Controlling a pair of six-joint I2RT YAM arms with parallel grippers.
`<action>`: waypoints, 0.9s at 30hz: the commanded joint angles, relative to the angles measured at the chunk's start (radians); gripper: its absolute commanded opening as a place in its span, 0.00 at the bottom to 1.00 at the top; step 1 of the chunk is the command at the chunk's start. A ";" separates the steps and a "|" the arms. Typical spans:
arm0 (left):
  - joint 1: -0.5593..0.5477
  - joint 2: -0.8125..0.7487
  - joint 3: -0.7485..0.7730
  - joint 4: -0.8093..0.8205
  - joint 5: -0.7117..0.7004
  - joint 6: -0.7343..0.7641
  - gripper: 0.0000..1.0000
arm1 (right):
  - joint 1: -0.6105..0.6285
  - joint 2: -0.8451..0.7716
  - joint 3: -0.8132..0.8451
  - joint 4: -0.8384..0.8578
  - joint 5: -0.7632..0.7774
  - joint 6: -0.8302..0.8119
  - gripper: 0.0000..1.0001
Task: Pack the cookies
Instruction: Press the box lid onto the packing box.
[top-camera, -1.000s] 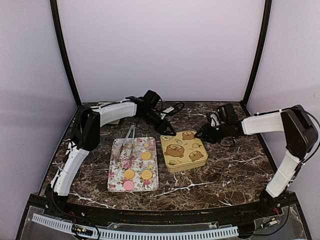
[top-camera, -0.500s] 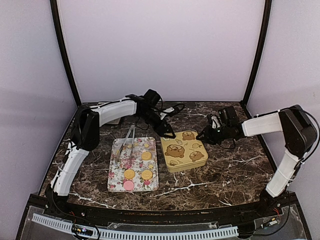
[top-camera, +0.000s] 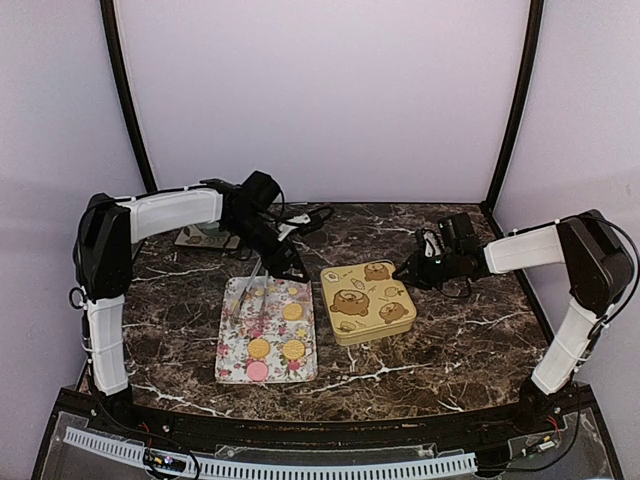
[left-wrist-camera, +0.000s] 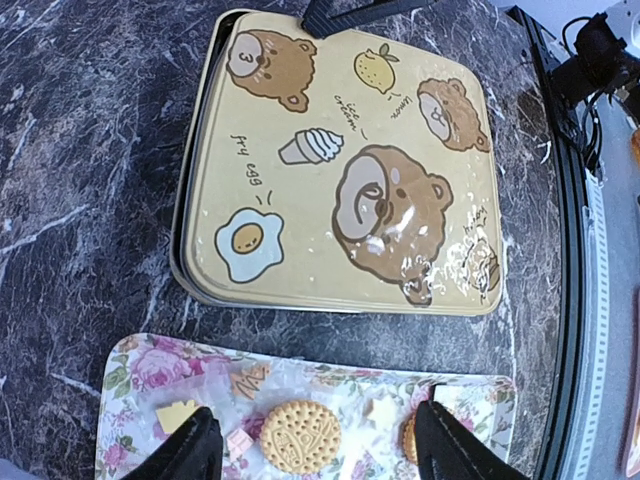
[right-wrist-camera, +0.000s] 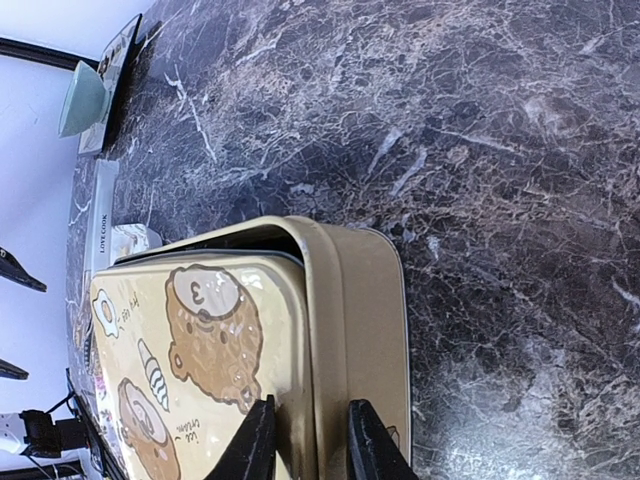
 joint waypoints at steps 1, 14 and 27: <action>-0.011 -0.020 -0.104 0.099 -0.026 -0.053 0.65 | -0.002 0.014 -0.030 0.015 0.016 0.035 0.23; -0.126 0.031 -0.171 0.346 -0.089 -0.190 0.55 | -0.002 -0.082 -0.069 0.066 -0.062 0.093 0.47; -0.139 0.043 -0.122 0.360 -0.075 -0.212 0.54 | -0.002 -0.080 -0.075 0.097 -0.132 0.093 0.49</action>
